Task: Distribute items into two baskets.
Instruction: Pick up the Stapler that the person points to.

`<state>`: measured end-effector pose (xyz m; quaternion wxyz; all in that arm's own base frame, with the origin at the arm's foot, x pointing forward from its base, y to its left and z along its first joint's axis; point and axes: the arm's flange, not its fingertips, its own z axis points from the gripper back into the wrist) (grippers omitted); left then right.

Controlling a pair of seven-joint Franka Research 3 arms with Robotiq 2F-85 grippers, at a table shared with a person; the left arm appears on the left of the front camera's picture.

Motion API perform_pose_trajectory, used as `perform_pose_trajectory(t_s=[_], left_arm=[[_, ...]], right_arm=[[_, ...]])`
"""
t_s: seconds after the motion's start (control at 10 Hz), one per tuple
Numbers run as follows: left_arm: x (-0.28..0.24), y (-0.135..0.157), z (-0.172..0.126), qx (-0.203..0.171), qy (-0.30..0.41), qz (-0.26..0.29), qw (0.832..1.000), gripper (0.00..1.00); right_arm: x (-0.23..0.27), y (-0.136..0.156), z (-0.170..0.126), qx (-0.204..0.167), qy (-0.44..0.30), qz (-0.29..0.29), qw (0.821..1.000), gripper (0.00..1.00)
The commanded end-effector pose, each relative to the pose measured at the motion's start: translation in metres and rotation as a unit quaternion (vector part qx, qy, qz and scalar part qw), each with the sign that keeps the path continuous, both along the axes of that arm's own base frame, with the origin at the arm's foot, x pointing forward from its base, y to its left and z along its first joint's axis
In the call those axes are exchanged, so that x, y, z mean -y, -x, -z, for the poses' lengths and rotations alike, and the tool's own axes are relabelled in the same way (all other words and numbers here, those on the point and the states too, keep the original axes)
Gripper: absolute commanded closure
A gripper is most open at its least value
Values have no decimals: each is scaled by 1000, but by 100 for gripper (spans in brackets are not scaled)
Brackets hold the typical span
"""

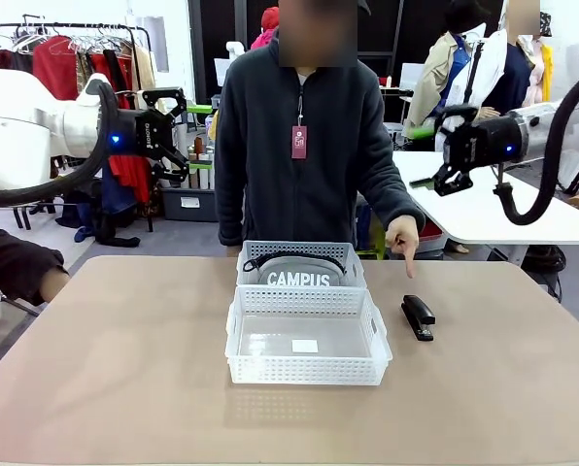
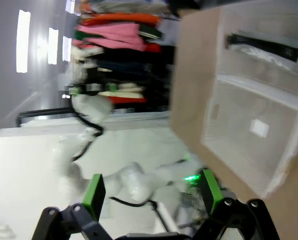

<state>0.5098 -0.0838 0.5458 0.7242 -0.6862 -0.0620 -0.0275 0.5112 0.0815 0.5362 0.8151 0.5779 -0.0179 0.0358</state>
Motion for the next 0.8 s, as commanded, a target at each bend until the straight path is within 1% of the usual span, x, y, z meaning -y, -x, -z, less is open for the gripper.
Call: perform_pose_trajectory(t_s=[0.0, 0.1, 0.2, 0.3, 0.4, 0.5, 0.6, 0.7], left_arm=[[0, 2, -1, -2, 10, -3, 1000, 0], [0, 2, -1, -2, 10, -3, 1000, 0], [0, 2, -1, -2, 10, -3, 1000, 0], [0, 2, -1, -2, 10, -3, 1000, 0], [0, 2, -1, -2, 10, -3, 1000, 0], [0, 2, -1, -2, 10, -3, 1000, 0], [0, 2, -1, -2, 10, -3, 1000, 0], [0, 2, -1, -2, 10, -3, 1000, 0]], right_arm=[[-16, -3, -6, 42, 140, -8, 989, 0], [-23, 0, -6, 56, 184, -21, 981, 0], [-28, -5, -14, 53, 217, -29, 974, 0], [-34, -6, -16, 69, 255, -30, 964, 0], [-37, -10, -22, 71, 303, -48, 949, 0], [-38, -12, -23, 65, 334, -60, 938, 0], [-38, -13, -20, 76, 363, -67, 926, 0], [-39, -15, -22, 66, 356, -72, 929, 0]])
